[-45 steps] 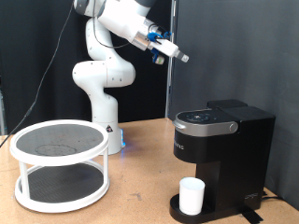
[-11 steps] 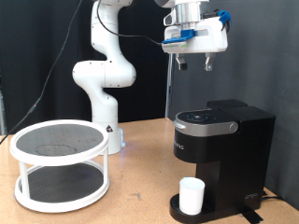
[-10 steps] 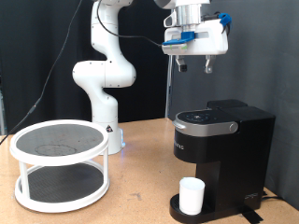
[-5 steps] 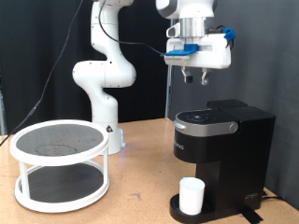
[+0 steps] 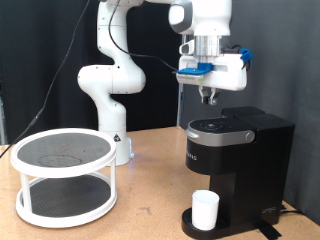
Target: Make a cup of coffee with the keurig machine
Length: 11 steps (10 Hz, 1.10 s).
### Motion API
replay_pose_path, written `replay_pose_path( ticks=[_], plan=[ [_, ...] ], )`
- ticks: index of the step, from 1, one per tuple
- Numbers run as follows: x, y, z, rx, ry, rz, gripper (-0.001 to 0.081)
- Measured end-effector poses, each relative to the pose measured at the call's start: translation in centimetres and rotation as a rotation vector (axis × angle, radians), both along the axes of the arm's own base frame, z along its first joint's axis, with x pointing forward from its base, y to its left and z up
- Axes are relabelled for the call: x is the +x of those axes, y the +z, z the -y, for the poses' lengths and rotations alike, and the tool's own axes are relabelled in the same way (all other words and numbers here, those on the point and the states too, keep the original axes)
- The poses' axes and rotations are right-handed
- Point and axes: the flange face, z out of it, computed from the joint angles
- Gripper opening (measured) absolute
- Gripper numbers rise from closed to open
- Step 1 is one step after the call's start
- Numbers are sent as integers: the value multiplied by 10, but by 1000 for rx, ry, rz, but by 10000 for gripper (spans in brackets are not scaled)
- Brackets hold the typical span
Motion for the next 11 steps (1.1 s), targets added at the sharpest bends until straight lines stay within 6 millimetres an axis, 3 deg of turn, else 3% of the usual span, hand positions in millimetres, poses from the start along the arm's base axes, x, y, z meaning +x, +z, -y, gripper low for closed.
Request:
replay_pose_path(
  ticks=[6,11],
  plan=[
    [7,-40,2,10,-5,-69,0],
    [7,-49,1,26,1,-149,0]
  ],
)
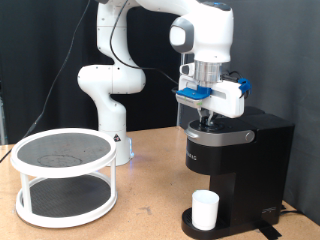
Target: Make a cup of coffee with the keurig machine
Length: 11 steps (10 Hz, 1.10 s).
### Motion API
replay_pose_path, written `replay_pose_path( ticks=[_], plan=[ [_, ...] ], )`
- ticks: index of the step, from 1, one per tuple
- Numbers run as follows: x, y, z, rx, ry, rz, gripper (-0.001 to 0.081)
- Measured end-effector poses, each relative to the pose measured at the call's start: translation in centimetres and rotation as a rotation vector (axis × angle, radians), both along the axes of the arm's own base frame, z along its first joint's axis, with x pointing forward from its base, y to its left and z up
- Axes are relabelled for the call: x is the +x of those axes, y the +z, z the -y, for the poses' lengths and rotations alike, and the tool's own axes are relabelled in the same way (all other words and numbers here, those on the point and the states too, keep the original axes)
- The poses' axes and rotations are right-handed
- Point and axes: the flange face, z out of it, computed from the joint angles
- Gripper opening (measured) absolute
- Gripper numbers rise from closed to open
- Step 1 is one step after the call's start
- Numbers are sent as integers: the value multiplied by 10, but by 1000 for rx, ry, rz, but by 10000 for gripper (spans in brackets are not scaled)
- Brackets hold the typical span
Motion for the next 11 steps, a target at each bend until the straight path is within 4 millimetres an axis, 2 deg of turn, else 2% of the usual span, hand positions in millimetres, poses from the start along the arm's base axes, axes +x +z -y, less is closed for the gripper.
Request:
replay_pose_path(
  ticks=[11],
  plan=[
    [34,-3,19,100,-39,-211,0]
  ],
)
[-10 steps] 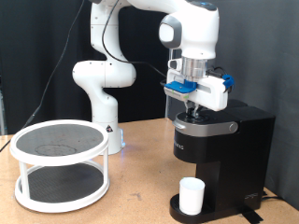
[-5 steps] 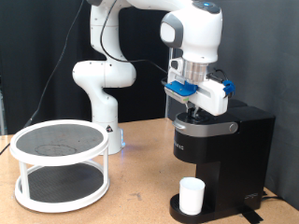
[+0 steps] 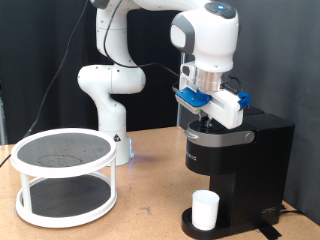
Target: Make a cup of coffee with the keurig machine
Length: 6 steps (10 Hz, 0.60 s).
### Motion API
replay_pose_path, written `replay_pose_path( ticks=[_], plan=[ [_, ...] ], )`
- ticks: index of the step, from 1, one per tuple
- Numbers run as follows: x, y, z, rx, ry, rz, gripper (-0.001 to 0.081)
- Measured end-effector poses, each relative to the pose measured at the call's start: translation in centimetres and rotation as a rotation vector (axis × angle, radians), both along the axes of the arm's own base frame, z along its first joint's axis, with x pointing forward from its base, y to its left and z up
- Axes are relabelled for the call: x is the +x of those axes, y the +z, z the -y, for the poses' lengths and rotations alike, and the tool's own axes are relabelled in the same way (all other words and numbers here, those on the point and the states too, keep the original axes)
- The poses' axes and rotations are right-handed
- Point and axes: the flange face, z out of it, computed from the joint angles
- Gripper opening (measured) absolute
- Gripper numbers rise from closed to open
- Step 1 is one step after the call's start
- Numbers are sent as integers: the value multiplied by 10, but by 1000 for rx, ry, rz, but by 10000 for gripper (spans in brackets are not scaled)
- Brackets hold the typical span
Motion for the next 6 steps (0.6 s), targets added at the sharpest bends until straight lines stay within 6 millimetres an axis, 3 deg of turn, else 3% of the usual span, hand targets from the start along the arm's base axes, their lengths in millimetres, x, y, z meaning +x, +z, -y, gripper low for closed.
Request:
replay_pose_path(
  ticks=[3,6],
  plan=[
    [3,-1,1,41,89,-58,0],
    [4,0,-5,49,130,-4,0]
  ],
)
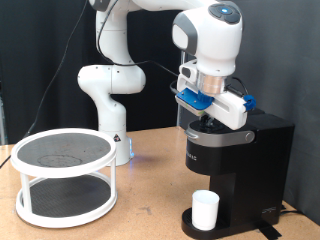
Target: Make a cup of coffee with the keurig machine
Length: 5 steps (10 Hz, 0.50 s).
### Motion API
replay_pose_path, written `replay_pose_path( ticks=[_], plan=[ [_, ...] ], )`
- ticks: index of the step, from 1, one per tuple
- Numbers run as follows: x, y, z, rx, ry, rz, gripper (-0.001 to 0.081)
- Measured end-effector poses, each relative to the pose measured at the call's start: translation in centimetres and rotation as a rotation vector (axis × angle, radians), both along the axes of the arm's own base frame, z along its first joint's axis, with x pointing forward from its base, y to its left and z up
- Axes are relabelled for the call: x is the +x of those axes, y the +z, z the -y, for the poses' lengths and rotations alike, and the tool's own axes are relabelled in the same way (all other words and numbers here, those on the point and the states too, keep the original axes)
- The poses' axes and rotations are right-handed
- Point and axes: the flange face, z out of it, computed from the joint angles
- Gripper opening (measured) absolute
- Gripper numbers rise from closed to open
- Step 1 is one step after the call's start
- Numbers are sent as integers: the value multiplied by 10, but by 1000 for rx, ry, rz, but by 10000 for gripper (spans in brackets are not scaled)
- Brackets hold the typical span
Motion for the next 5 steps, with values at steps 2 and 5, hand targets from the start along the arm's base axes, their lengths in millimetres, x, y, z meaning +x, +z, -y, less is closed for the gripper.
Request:
replay_pose_path(
  ticks=[2,5],
  plan=[
    [-2,6,-5,29,40,111,0],
    [-16,39,-5,123,84,176,0]
  ],
)
